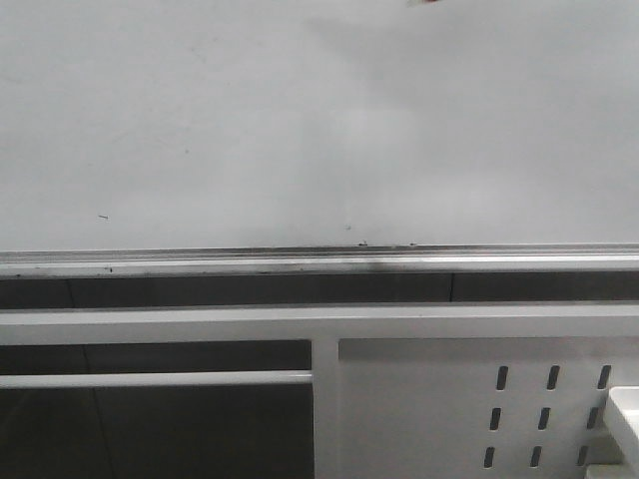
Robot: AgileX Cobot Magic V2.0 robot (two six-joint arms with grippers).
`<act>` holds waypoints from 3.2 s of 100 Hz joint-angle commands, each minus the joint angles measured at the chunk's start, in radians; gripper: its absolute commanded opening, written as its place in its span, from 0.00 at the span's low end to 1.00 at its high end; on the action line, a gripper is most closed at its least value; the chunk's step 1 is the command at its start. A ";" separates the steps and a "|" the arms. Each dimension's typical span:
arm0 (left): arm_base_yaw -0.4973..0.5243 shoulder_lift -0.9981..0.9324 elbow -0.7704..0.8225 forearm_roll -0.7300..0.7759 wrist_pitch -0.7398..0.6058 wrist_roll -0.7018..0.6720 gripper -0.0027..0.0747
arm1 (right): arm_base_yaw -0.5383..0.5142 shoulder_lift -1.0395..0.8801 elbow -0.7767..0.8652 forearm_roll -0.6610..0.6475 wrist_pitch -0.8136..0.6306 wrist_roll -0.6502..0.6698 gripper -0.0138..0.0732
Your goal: Write number 1 on whiteboard
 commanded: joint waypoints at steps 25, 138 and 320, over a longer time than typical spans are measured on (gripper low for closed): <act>0.001 -0.001 -0.025 0.015 -0.074 -0.007 0.01 | -0.090 0.041 -0.044 -0.031 -0.054 -0.015 0.08; -0.005 0.160 -0.055 0.882 0.191 -0.076 0.54 | 0.148 0.230 -0.335 0.045 0.643 -0.015 0.08; -0.080 0.562 -0.046 0.268 -0.338 -0.089 0.01 | 0.220 0.298 -0.579 -0.019 0.678 -0.006 0.20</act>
